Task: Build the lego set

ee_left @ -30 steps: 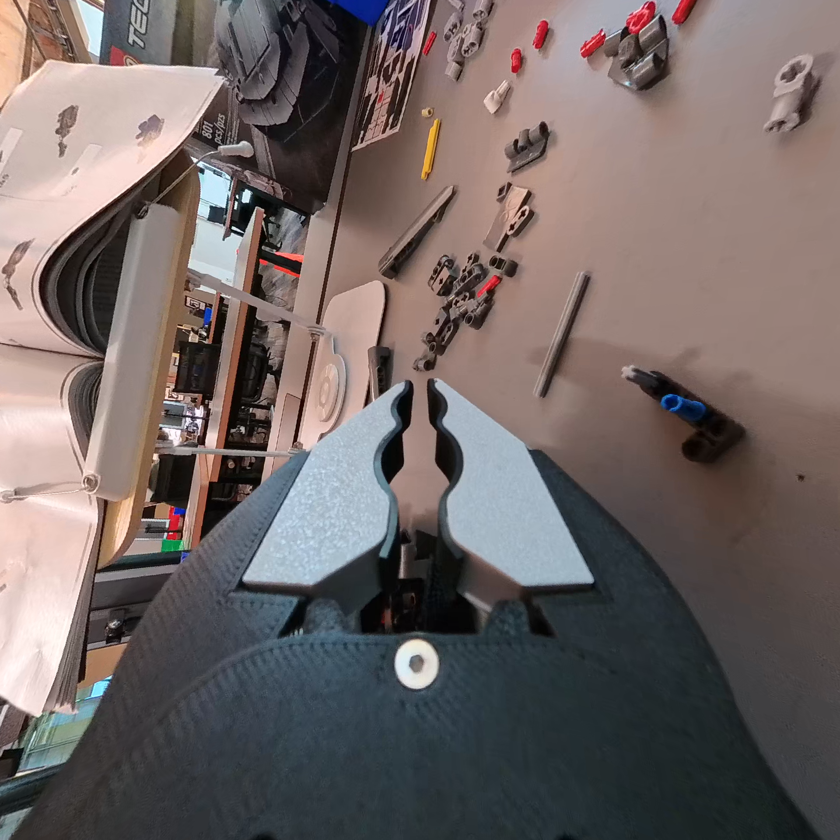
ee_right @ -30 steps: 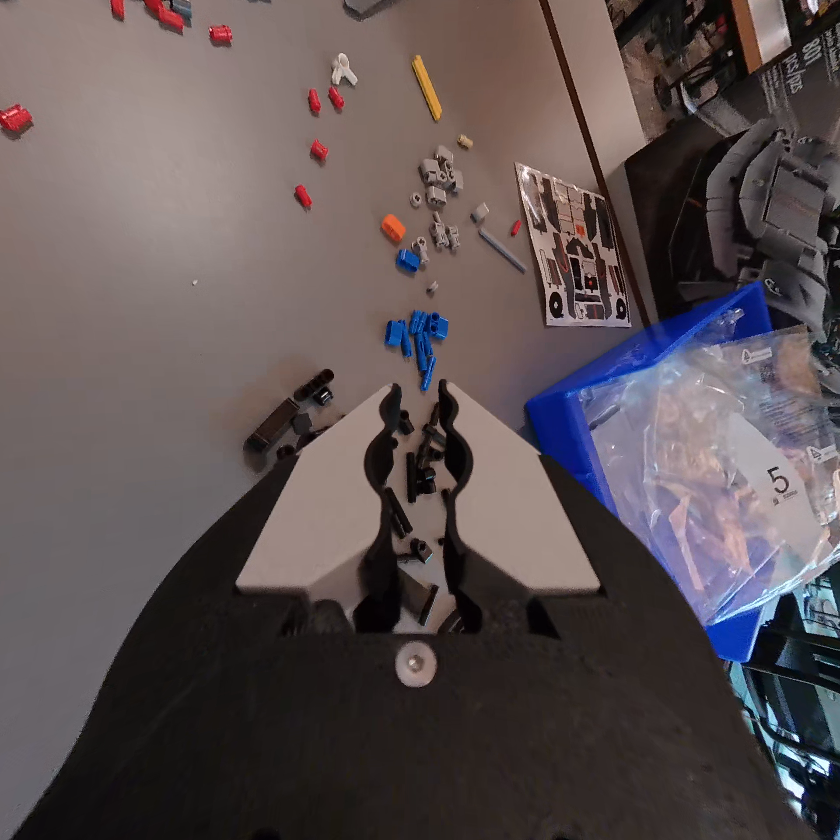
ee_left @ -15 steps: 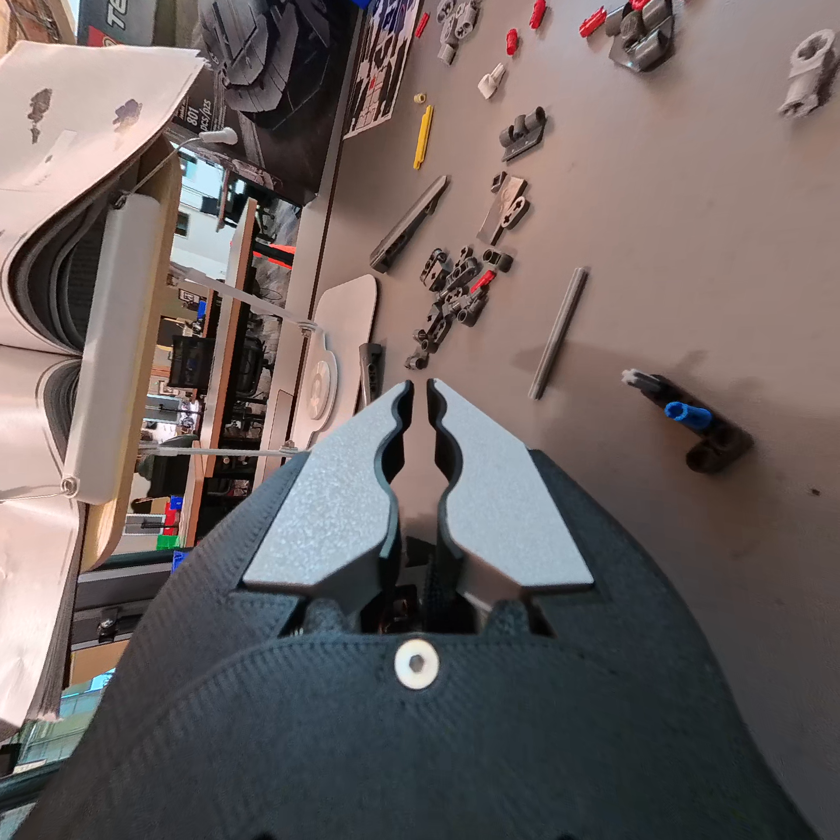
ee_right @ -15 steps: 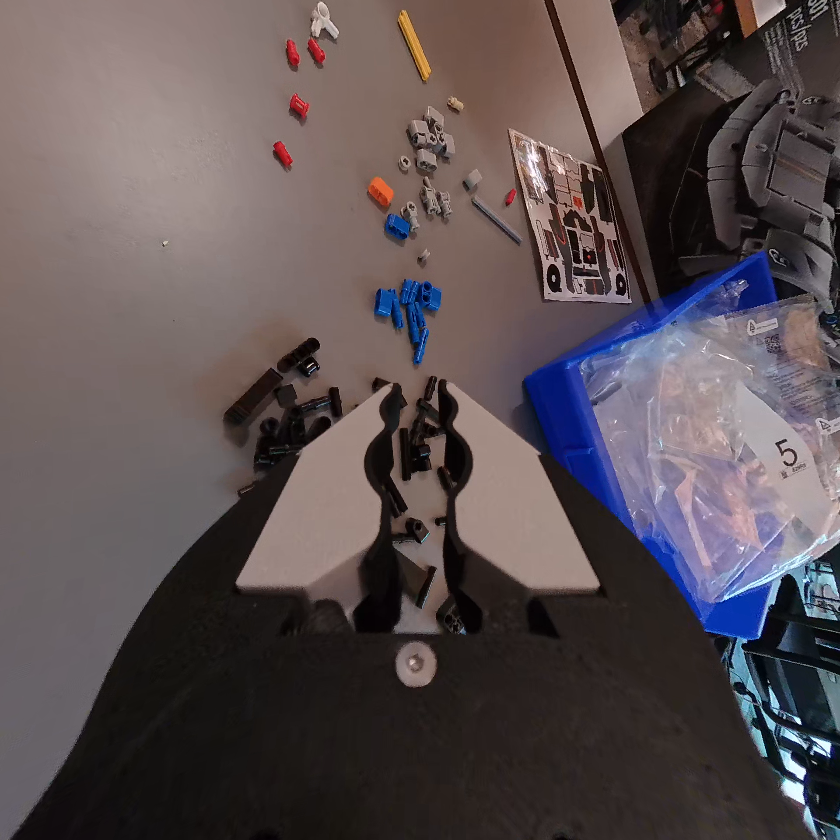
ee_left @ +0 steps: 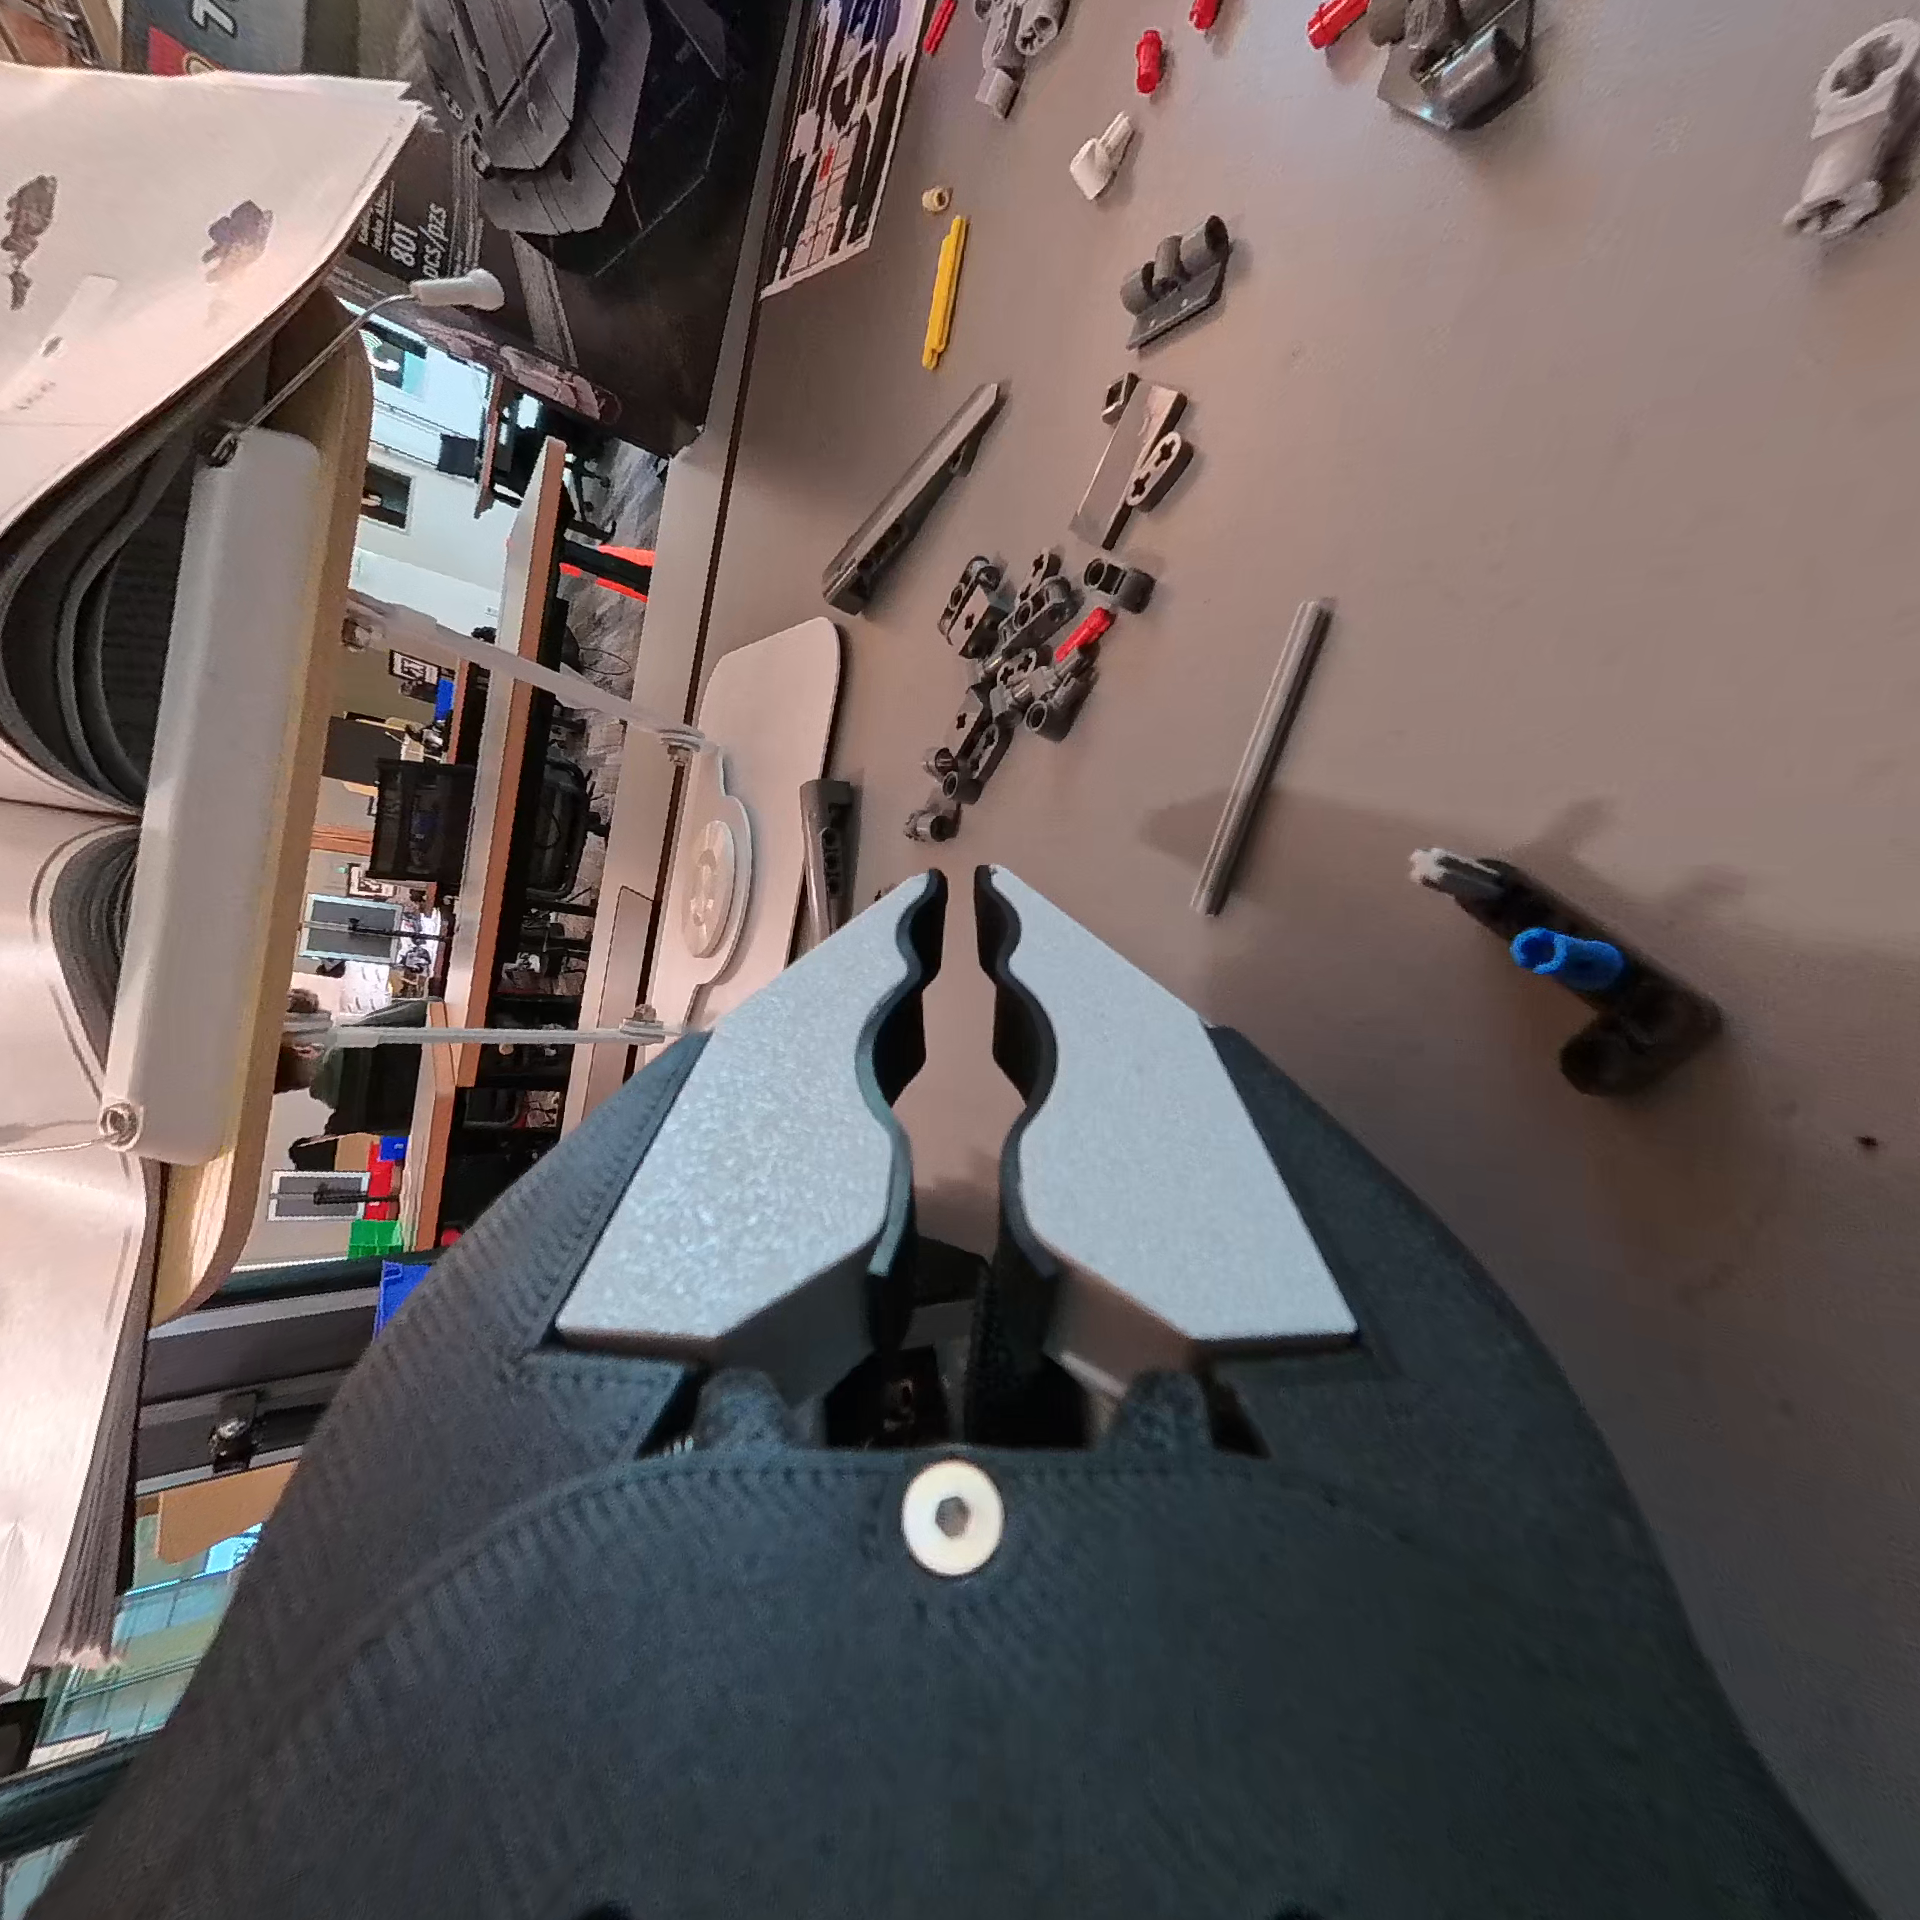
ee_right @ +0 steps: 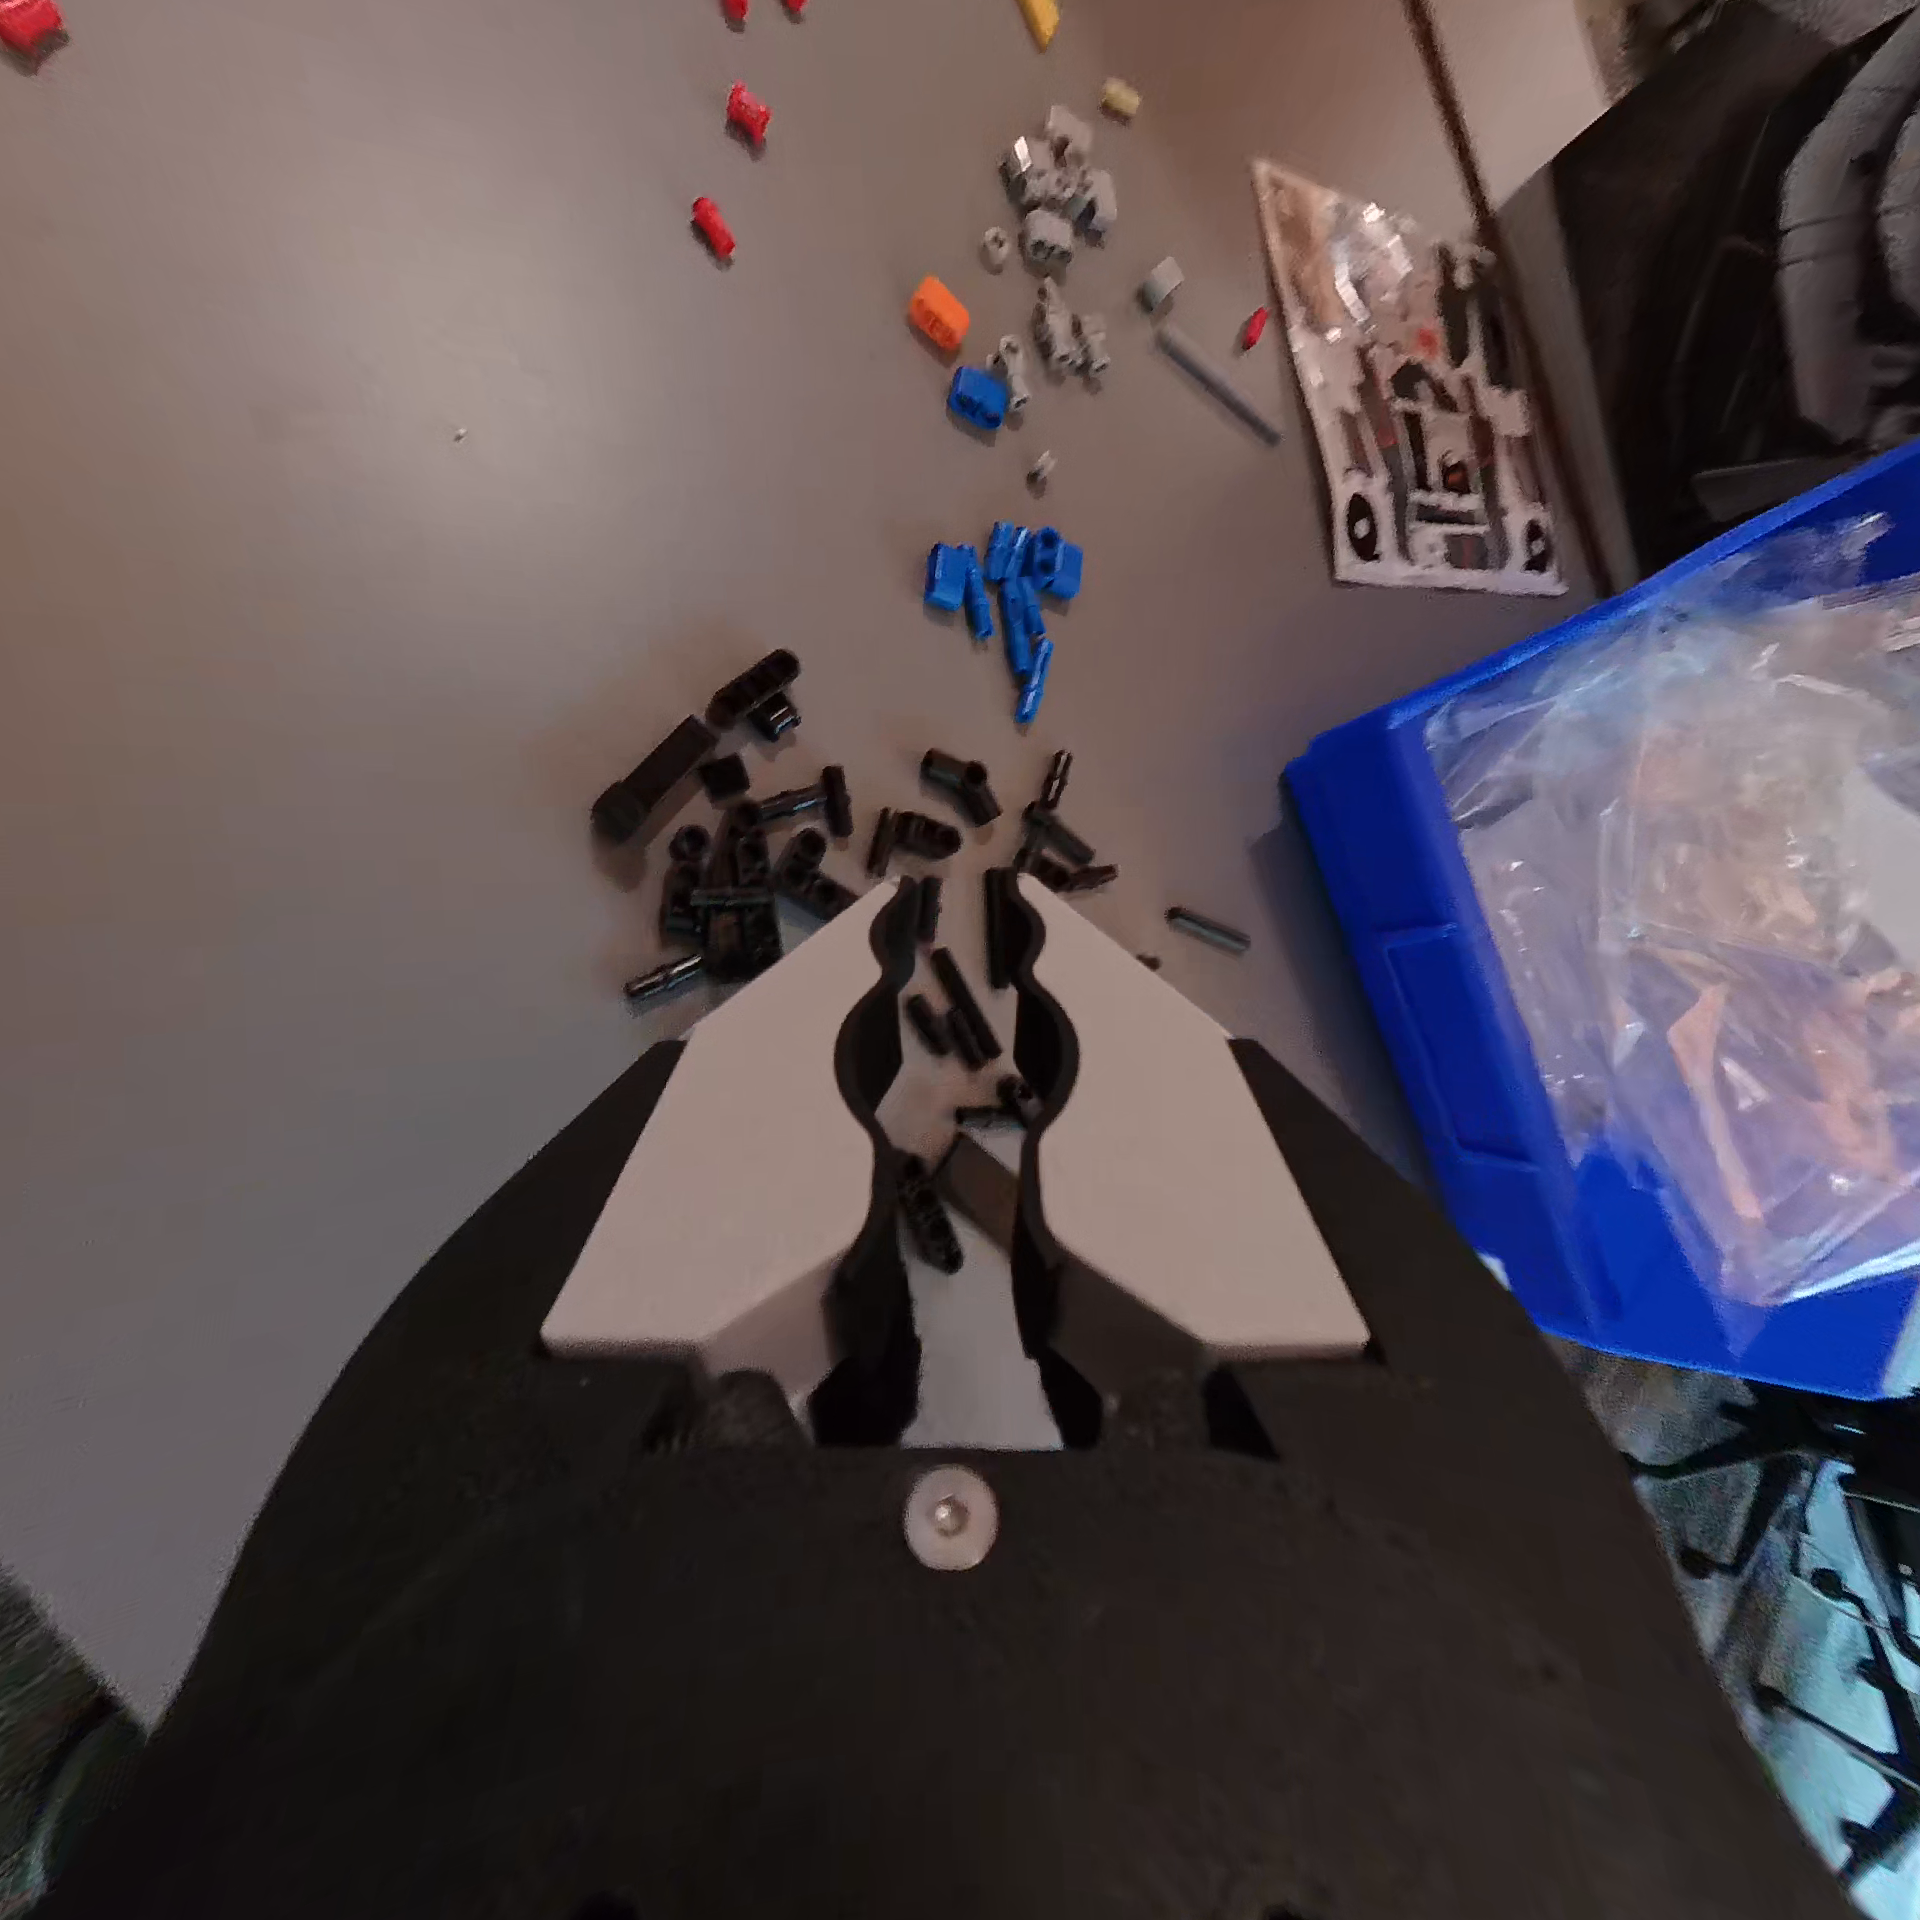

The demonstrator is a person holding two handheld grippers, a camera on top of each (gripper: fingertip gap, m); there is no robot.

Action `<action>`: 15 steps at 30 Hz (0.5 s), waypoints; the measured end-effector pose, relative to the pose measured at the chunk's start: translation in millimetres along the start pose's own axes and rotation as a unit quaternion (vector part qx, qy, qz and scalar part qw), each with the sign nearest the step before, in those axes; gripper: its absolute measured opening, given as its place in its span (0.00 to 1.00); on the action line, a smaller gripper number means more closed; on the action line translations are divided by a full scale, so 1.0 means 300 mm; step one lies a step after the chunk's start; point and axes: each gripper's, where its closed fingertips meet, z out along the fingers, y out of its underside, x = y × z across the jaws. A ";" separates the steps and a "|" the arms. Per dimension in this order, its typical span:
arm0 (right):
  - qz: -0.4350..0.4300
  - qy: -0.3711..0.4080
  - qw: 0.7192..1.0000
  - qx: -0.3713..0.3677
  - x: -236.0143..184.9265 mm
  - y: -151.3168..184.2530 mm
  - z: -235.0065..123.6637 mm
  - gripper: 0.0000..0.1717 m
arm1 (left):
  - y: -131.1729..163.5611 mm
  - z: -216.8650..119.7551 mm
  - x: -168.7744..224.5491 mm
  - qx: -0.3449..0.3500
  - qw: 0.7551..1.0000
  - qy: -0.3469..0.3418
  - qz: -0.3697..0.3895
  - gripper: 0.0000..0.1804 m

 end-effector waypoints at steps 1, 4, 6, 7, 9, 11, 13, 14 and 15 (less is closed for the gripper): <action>0.003 -0.012 1.000 -0.007 -0.013 0.012 -0.002 0.08 | 0.000 0.001 0.001 0.000 1.000 0.001 0.000 0.02; 0.005 -0.035 0.999 -0.021 -0.042 0.040 -0.003 0.08 | -0.001 0.005 0.005 -0.001 1.000 0.003 0.002 0.02; 0.006 -0.053 0.998 -0.025 -0.065 0.048 -0.004 0.08 | 0.000 0.007 0.008 -0.002 1.000 0.004 0.003 0.02; 0.006 -0.060 0.998 -0.026 -0.074 0.051 -0.004 0.08 | 0.000 0.008 0.009 -0.003 1.000 0.005 0.004 0.02; 0.003 -0.070 0.997 -0.025 -0.086 0.050 -0.002 0.09 | 0.000 0.009 0.011 -0.003 1.000 0.005 0.004 0.02; 0.003 -0.084 0.996 -0.024 -0.099 0.049 -0.002 0.09 | 0.000 0.011 0.011 -0.004 1.000 0.006 0.005 0.02; 0.008 -0.108 0.994 -0.019 -0.123 0.043 -0.005 0.09 | 0.001 0.013 0.012 -0.005 1.000 0.006 0.005 0.02; 0.009 -0.115 0.993 -0.016 -0.132 0.040 -0.006 0.09 | 0.002 0.013 0.013 -0.005 1.000 0.006 0.006 0.02; 0.010 -0.121 0.993 -0.014 -0.138 0.038 -0.007 0.09 | 0.002 0.014 0.013 -0.006 1.000 0.007 0.006 0.02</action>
